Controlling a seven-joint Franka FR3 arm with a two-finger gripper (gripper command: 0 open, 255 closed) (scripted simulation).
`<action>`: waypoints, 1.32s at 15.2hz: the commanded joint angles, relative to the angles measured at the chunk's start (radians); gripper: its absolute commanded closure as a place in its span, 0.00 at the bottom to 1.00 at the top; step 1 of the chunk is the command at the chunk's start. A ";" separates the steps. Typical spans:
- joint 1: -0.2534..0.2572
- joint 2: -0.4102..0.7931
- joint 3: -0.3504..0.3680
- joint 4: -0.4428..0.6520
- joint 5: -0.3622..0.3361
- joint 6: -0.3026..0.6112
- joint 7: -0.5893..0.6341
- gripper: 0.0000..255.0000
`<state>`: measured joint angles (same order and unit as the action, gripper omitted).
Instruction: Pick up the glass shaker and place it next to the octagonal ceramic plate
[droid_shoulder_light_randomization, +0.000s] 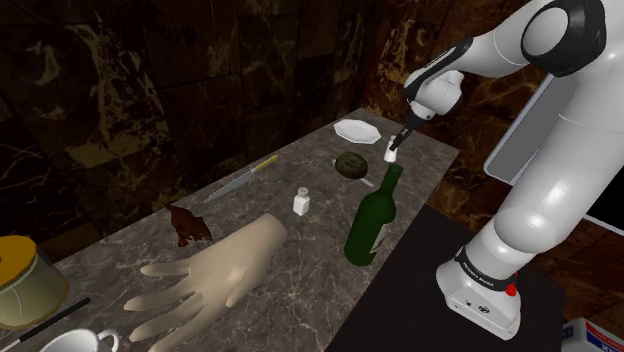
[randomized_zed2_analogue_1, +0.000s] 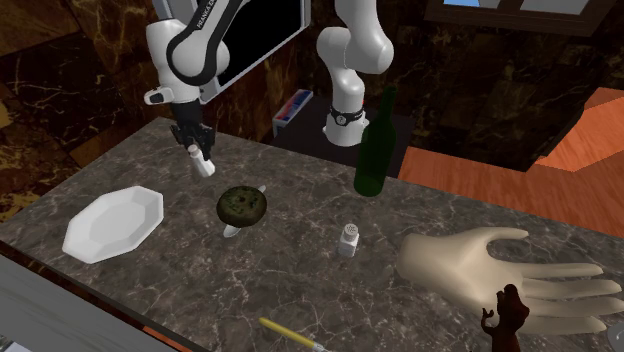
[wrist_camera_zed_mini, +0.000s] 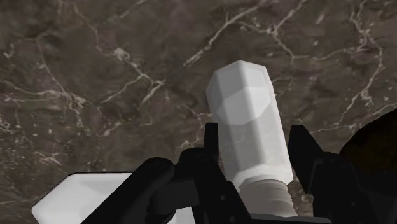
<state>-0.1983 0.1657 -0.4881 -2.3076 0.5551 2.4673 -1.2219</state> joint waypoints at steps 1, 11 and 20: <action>-0.007 0.030 0.010 0.000 0.037 0.020 -0.033 1.00; -0.007 0.030 0.010 0.000 0.037 0.020 -0.032 0.00; -0.001 -0.088 -0.035 -0.001 -0.100 -0.065 0.059 0.00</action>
<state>-0.1995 0.0833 -0.5217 -2.3112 0.4632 2.4090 -1.1695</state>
